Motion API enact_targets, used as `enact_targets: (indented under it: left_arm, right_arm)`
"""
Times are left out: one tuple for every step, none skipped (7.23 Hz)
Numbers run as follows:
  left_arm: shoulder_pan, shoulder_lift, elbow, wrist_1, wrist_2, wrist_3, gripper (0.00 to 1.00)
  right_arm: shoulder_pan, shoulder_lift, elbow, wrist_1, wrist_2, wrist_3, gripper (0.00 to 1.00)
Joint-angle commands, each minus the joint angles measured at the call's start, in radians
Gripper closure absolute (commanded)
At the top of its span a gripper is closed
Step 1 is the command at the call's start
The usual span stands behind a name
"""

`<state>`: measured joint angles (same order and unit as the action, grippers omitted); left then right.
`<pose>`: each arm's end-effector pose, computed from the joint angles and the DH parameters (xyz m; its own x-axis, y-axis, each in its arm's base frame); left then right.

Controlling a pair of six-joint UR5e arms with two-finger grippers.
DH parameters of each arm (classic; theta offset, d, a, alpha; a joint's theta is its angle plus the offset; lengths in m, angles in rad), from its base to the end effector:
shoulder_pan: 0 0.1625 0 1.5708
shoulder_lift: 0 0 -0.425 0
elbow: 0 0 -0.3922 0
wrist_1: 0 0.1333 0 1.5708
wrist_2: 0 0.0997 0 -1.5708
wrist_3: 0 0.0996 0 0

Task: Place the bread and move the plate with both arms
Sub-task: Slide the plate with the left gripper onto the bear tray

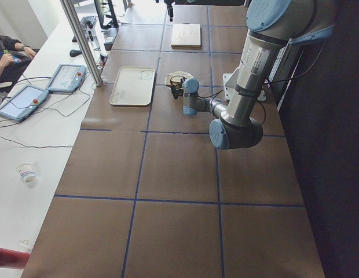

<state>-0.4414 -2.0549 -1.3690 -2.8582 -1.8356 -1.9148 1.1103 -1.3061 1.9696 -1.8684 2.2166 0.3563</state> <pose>0.5606 -0.3835 0.3298 -0.0583 -0.3324 -0.9413 0.1657 0.9266 -0.3375 -0.1750 -0.5179 0.3698 0.7256 -0.2216 0.6515 0.1727 0.9751 0.1393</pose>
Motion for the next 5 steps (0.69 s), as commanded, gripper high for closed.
enact_targets:
  left_arm:
    - [0.001,-0.002,-0.016,-0.001,-0.004,-0.001,0.94]
    - [-0.002,-0.001,-0.040,-0.003,-0.004,-0.003,0.99]
    - [-0.008,-0.002,-0.068,-0.004,-0.004,-0.006,0.99]
    - [-0.017,-0.002,-0.085,-0.012,-0.004,-0.036,1.00]
    - [-0.042,-0.033,-0.085,-0.012,-0.002,-0.093,1.00]
  right_arm:
    - [0.006,-0.001,0.000,0.000,0.002,0.000,0.00]
    - [0.013,0.001,0.000,0.000,0.002,-0.002,0.00]
    - [0.028,-0.002,0.002,0.000,0.002,-0.002,0.00]
    - [0.057,-0.036,0.002,0.011,0.009,-0.026,0.00]
    - [0.078,-0.088,0.000,0.059,0.011,-0.072,0.00]
